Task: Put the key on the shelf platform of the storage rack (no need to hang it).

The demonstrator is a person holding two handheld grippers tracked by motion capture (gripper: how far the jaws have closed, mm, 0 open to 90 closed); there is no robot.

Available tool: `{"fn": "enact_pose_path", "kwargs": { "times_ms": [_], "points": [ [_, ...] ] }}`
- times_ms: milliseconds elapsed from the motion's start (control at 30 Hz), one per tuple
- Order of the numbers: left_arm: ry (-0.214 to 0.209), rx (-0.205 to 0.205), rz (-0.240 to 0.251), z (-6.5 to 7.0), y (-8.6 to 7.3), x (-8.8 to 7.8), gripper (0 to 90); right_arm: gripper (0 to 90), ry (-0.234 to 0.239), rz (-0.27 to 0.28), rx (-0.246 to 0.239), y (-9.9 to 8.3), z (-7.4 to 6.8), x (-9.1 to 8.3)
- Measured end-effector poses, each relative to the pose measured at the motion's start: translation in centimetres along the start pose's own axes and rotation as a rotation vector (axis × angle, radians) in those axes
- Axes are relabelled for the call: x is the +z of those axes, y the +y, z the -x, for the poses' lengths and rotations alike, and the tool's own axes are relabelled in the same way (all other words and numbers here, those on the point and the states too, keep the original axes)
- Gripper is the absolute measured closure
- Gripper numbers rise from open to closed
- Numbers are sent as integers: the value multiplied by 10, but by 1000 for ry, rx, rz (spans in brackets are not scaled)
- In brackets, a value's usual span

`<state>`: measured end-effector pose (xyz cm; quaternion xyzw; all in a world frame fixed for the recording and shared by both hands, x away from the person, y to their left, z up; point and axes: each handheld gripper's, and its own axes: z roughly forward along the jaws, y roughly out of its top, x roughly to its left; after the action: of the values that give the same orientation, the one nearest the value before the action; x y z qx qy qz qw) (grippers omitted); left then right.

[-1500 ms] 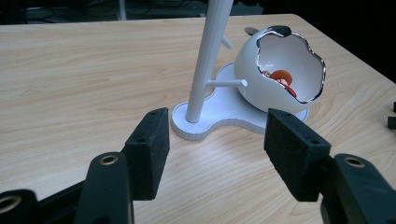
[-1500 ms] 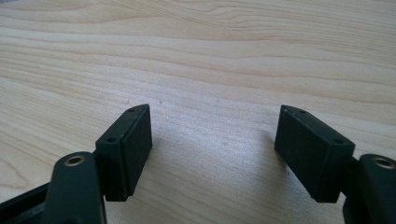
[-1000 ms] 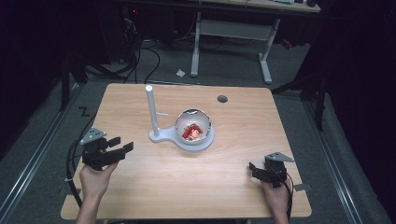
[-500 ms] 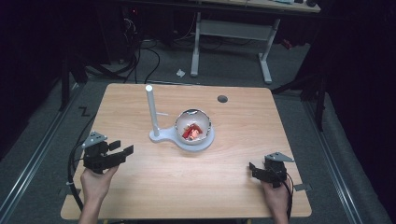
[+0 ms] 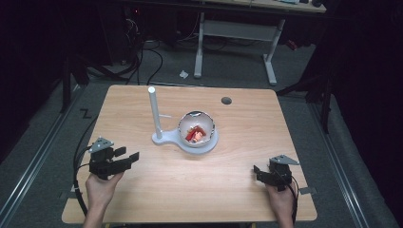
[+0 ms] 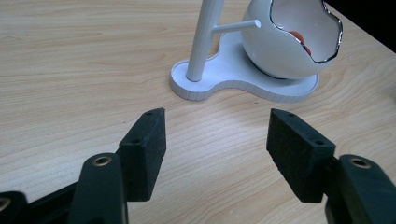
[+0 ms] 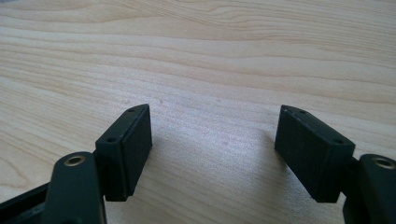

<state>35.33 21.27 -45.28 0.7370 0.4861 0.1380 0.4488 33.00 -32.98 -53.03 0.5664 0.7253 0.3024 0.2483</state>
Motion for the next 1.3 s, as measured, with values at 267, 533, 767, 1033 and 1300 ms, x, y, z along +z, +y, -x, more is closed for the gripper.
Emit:
{"fn": "enact_pose_path", "kwargs": {
  "times_ms": [267,533,767,1033,1300],
  "points": [
    [2,26,-17,5,0,9,383,276,0,0,0,0,0,0],
    [2,51,-43,12,-1,21,383,276,0,0,0,0,0,0],
    [-4,52,-72,15,-6,32,385,276,0,0,0,0,0,0],
    [-7,53,-77,16,-9,38,386,276,1,-1,1,0,0,0],
    [4,51,-76,17,-13,43,385,276,0,-1,2,0,0,0]
  ]
}}
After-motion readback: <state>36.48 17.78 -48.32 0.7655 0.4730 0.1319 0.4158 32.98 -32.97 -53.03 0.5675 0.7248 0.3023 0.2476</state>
